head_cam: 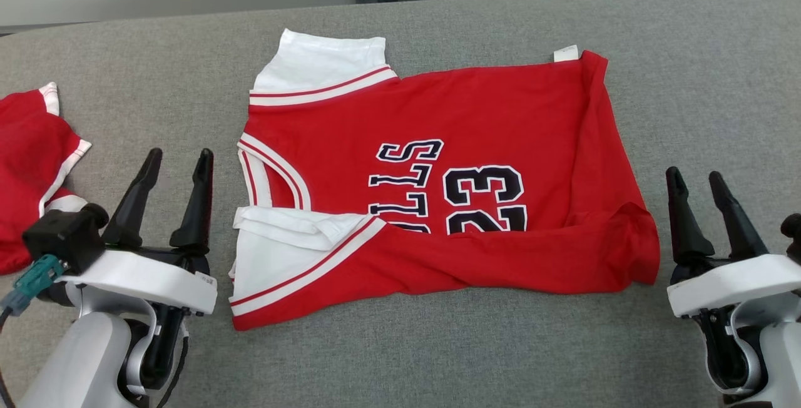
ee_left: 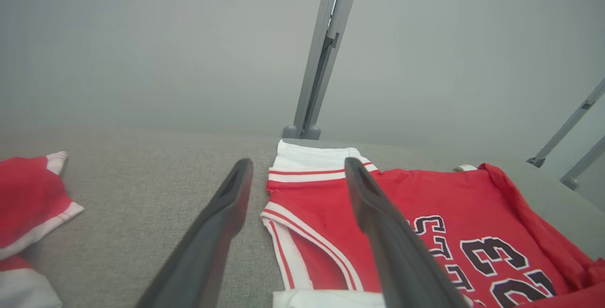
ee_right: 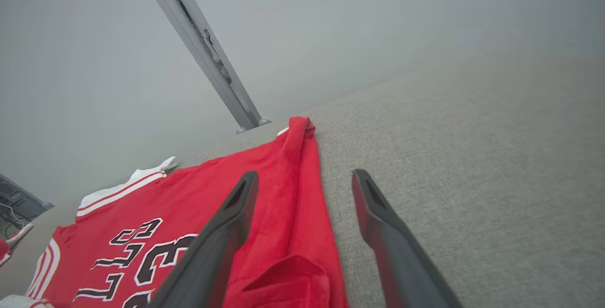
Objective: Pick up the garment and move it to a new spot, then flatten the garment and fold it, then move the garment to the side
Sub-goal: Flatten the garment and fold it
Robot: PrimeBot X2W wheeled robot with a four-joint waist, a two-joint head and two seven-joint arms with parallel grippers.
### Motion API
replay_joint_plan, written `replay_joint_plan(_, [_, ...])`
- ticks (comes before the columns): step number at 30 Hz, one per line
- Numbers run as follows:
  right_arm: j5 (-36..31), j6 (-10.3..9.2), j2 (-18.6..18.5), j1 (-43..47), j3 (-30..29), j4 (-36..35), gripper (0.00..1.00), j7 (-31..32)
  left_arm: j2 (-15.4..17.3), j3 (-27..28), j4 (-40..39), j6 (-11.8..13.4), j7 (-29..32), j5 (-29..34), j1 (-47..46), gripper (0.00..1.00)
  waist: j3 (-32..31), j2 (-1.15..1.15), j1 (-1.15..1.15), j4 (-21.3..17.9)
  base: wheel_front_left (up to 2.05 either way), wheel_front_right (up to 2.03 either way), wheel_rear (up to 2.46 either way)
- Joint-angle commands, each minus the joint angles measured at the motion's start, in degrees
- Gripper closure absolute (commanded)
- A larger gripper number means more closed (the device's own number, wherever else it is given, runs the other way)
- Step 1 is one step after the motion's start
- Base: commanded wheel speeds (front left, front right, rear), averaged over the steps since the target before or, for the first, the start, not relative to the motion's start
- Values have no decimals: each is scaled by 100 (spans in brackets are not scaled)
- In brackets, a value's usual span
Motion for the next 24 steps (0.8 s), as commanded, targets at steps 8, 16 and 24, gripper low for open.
replay_joint_plan(8, [-1543, 1, -58, 379, 78, -514, 0, -896, -78, 243, -478, 348, -495, 796, 392, 0, -295, 0, 0, -24, 0, 0, 0])
replay_joint_plan(16, [-2046, 1, 70, 760, 152, -487, 0, -1014, -235, 275, -374, 457, -510, 1357, 870, 0, -626, 0, 0, -25, 0, 0, 0])
replay_joint_plan(24, [-2083, 1, 143, 968, 158, -405, 0, -975, -355, 414, -12, 313, -506, 1485, 1090, 0, -827, 0, 0, -22, 0, 0, 0])
